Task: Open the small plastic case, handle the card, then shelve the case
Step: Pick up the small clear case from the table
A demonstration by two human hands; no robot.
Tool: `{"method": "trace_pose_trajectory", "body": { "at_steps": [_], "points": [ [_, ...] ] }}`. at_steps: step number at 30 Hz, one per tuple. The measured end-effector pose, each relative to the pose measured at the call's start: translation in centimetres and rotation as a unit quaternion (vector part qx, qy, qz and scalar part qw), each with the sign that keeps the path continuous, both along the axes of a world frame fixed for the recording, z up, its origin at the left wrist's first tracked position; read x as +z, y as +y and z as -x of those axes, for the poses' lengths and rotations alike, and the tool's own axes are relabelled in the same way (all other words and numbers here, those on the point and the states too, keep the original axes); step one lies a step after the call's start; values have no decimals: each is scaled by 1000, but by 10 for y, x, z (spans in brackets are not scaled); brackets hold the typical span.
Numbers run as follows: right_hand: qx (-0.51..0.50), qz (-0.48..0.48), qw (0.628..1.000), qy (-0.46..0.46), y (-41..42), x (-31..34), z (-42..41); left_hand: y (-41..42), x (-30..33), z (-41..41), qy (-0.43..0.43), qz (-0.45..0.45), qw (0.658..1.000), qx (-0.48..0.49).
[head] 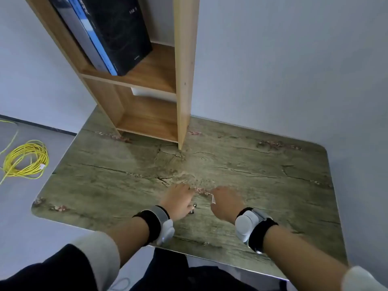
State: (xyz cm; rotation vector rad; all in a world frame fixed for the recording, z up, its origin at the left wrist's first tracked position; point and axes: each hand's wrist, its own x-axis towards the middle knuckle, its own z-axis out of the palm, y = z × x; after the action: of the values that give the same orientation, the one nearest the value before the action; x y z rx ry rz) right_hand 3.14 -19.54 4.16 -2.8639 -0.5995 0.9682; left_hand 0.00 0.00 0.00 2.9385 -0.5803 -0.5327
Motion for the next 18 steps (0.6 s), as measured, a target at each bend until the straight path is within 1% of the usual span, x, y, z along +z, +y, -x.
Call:
{"method": "trace_pose_trajectory", "body": {
  "at_steps": [1, 3, 5, 7, 10, 18],
  "points": [
    [1, 14, 1000, 16, 2, -4, 2, -2, -6, 1, 29, -6, 1000, 11],
    [-2, 20, 999, 29, 0, -16, 6, -4, -18, 4, 57, 10, 998, 39],
    [4, 53, 997, 48, -2, -26, 9, -6, -32, 5, 91, 24, 994, 62],
    [14, 67, 996, 58, -5, -30, 16, -8, -36, 9, 102, 48, 990, 87],
    [5, 68, 995, 67, -7, -37, 18, -12, -51, 12, 100, 69, 986, 114],
    [-15, 51, 996, 77, -14, -48, 30, -27, -73, 21, 71, 69, 983, 157]
  ]
}}
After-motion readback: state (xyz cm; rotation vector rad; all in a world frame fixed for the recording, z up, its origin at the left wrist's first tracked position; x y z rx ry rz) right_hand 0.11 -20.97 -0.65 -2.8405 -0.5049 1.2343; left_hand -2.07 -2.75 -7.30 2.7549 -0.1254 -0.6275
